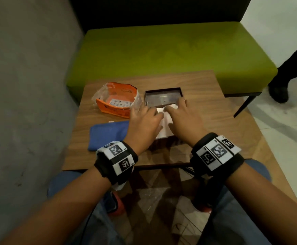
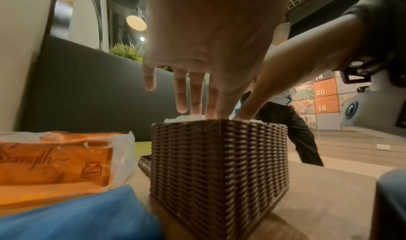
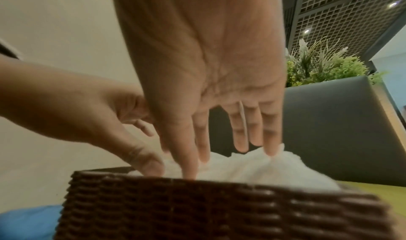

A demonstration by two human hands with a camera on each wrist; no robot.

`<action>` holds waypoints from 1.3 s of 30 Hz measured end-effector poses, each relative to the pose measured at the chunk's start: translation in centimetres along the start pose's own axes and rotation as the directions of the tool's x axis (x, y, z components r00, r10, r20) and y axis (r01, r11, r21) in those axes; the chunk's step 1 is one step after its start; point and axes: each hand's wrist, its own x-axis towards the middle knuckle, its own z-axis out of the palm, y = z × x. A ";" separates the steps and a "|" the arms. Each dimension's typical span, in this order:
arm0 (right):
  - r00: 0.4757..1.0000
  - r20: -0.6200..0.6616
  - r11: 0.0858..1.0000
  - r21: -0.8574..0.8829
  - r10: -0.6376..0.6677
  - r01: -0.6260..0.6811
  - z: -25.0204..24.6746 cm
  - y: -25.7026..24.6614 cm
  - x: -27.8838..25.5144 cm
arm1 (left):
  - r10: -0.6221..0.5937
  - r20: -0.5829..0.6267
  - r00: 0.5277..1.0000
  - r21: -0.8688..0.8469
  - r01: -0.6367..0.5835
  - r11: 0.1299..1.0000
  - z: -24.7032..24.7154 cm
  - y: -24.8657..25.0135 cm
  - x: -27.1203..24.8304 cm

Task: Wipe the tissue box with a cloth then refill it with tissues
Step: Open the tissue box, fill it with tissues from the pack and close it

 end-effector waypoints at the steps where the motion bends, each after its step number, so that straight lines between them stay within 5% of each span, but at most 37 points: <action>1: 0.997 0.079 1.000 0.014 0.016 -0.018 0.2 -0.1 -0.1 | -0.009 0.038 0.999 0.028 0.008 1.000 0.1 -0.1 -0.1; 4: 0.978 0.187 0.993 0.061 0.088 -0.101 0.7 0.1 -0.1 | -0.114 0.249 0.962 0.093 0.094 0.991 -0.3 -0.6 0.1; 7: 0.968 0.226 0.988 0.083 0.109 -0.131 0.6 0.1 -0.1 | -0.193 0.280 0.940 0.111 0.168 0.980 -0.6 -1.0 0.2; 10: 0.979 0.170 0.987 0.093 0.111 -0.128 -0.1 -0.2 -0.1 | -0.174 0.105 0.979 0.016 0.174 0.985 -1.0 -0.7 0.3; 13: 0.991 0.099 0.988 0.118 0.090 -0.101 -0.5 -0.4 -0.3 | 0.023 -0.043 0.999 -0.054 -0.026 0.998 -0.3 -0.3 -0.1; 15: 0.987 0.131 0.985 0.136 0.090 -0.108 -0.4 -0.4 -0.1 | 0.047 0.053 0.998 -0.049 -0.044 0.998 -0.1 -0.3 -0.3; 18: 0.964 0.237 0.978 0.142 0.119 -0.155 0.4 0.0 0.2 | -0.120 0.342 0.932 0.023 0.120 0.993 0.1 -0.6 -0.4; 25: 0.935 0.317 0.966 0.149 0.158 -0.213 1.3 0.3 1.2 | -0.086 0.475 0.876 0.051 0.070 0.996 0.6 -1.2 1.9; 28: 0.940 0.306 0.963 0.166 0.153 -0.211 1.3 0.8 1.1 | -0.181 0.212 0.960 -0.239 0.230 0.943 0.4 -2.3 2.8; 31: 0.968 0.219 0.971 0.176 0.123 -0.163 0.8 0.8 0.5 | -0.390 -0.049 0.920 -0.433 0.332 0.838 1.0 -4.5 3.9; 33: 0.988 0.148 0.984 0.165 0.047 -0.071 0.5 0.4 0.0 | -0.366 0.145 0.919 -0.507 0.387 0.770 1.8 -5.6 4.8; 36: 0.958 0.280 0.986 0.168 -0.060 0.012 0.6 0.1 -0.9 | -0.197 0.482 0.854 -0.422 0.423 0.802 2.6 -6.1 5.8; 39: 0.898 0.431 0.991 0.128 -0.081 0.028 1.2 0.5 -1.2 | -0.109 0.498 0.860 -0.363 0.321 0.875 3.9 -6.5 6.2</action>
